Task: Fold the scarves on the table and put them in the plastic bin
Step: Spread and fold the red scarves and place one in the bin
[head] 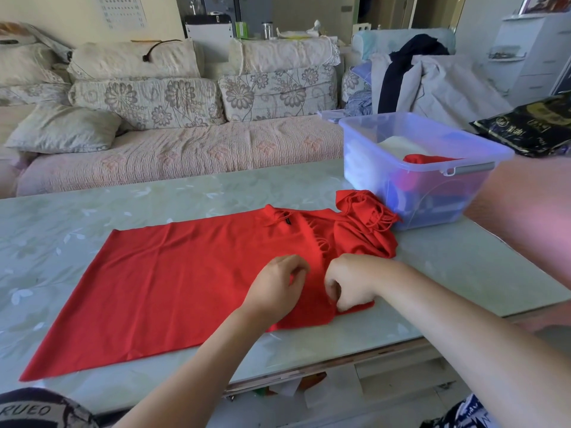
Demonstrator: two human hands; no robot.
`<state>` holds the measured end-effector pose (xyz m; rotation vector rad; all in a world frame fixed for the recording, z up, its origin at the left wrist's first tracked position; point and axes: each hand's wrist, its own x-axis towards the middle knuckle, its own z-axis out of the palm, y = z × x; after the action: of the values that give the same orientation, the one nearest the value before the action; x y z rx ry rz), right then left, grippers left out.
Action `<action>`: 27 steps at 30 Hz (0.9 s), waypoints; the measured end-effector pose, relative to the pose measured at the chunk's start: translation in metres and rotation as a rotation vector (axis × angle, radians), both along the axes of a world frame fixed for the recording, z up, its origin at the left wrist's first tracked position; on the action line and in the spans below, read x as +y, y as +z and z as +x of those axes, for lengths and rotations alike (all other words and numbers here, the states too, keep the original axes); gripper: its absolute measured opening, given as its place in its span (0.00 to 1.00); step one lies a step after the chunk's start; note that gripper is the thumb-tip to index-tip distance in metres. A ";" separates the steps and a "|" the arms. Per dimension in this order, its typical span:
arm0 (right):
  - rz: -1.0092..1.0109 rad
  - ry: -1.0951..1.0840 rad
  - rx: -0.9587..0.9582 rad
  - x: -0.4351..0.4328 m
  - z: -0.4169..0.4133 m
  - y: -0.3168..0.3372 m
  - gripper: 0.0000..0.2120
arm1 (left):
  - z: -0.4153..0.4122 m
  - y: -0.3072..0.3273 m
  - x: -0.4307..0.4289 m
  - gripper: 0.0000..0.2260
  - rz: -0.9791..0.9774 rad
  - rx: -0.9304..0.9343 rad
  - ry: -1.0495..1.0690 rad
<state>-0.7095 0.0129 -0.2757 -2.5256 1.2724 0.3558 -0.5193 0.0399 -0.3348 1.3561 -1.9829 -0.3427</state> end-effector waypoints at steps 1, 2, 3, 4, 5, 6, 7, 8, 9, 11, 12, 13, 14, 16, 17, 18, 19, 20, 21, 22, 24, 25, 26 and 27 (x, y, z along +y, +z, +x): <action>0.069 -0.024 -0.020 0.000 0.001 0.003 0.05 | 0.002 -0.004 -0.006 0.08 -0.017 -0.107 0.034; 0.129 -0.065 -0.055 -0.002 0.003 0.006 0.06 | 0.003 -0.007 -0.010 0.14 0.032 -0.239 0.058; 0.165 -0.115 -0.103 -0.006 0.004 0.009 0.07 | 0.003 -0.010 -0.010 0.20 0.126 -0.383 0.053; 0.157 -0.161 -0.157 -0.012 0.005 0.011 0.08 | 0.003 -0.013 -0.010 0.25 0.222 -0.509 0.015; 0.099 -0.195 -0.206 -0.020 0.005 0.011 0.08 | 0.003 -0.015 -0.008 0.28 0.280 -0.588 -0.045; 0.000 -0.211 -0.235 -0.029 0.005 0.010 0.09 | 0.002 -0.018 -0.006 0.29 0.291 -0.623 -0.103; -0.102 -0.226 -0.254 -0.038 0.005 0.008 0.09 | 0.002 -0.019 -0.005 0.29 0.278 -0.627 -0.150; -0.178 -0.252 -0.279 -0.047 0.005 0.006 0.09 | 0.003 -0.019 -0.005 0.28 0.267 -0.605 -0.189; -0.224 -0.287 -0.321 -0.056 0.006 0.004 0.10 | 0.004 -0.017 -0.008 0.27 0.251 -0.561 -0.218; -0.280 -0.354 -0.403 -0.077 0.010 -0.001 0.11 | 0.008 -0.013 -0.022 0.24 0.189 -0.412 -0.222; -0.303 -0.375 -0.425 -0.088 0.013 -0.004 0.12 | 0.010 -0.012 -0.031 0.23 0.141 -0.325 -0.194; -0.325 -0.383 -0.434 -0.099 0.015 -0.008 0.13 | 0.013 -0.010 -0.042 0.20 0.093 -0.258 -0.148; -0.341 -0.383 -0.431 -0.111 0.017 -0.013 0.14 | 0.017 -0.009 -0.054 0.18 0.049 -0.218 -0.087; -0.367 -0.375 -0.400 -0.133 0.022 -0.023 0.15 | 0.025 -0.008 -0.080 0.14 -0.003 -0.195 0.052; -0.381 -0.368 -0.374 -0.144 0.025 -0.028 0.15 | 0.028 -0.007 -0.093 0.13 -0.005 -0.193 0.112; -0.399 -0.355 -0.341 -0.154 0.028 -0.031 0.16 | 0.031 -0.006 -0.105 0.12 -0.004 -0.198 0.160; -0.410 -0.345 -0.305 -0.164 0.031 -0.035 0.16 | 0.033 -0.006 -0.116 0.11 -0.006 -0.215 0.196; -0.412 -0.341 -0.267 -0.173 0.034 -0.039 0.17 | 0.035 -0.006 -0.127 0.10 -0.014 -0.237 0.222; -0.417 -0.339 -0.232 -0.181 0.038 -0.043 0.17 | 0.037 -0.007 -0.136 0.10 -0.026 -0.257 0.243; -0.430 -0.343 -0.196 -0.188 0.042 -0.048 0.16 | 0.039 -0.010 -0.144 0.10 -0.040 -0.270 0.261; -0.507 -0.367 -0.152 -0.203 0.048 -0.056 0.12 | 0.043 -0.018 -0.155 0.08 -0.076 -0.298 0.299; -0.562 -0.386 -0.142 -0.210 0.050 -0.058 0.10 | 0.044 -0.023 -0.157 0.07 -0.092 -0.317 0.319; -0.612 -0.417 -0.133 -0.217 0.051 -0.058 0.09 | 0.044 -0.029 -0.158 0.08 -0.095 -0.333 0.337; -0.649 -0.462 -0.130 -0.223 0.051 -0.057 0.08 | 0.044 -0.032 -0.158 0.09 -0.091 -0.344 0.351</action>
<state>-0.6585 -0.2101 -0.3323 -2.5323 2.1081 -0.3791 -0.4751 -0.1181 -0.3671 1.7574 -1.9448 0.1528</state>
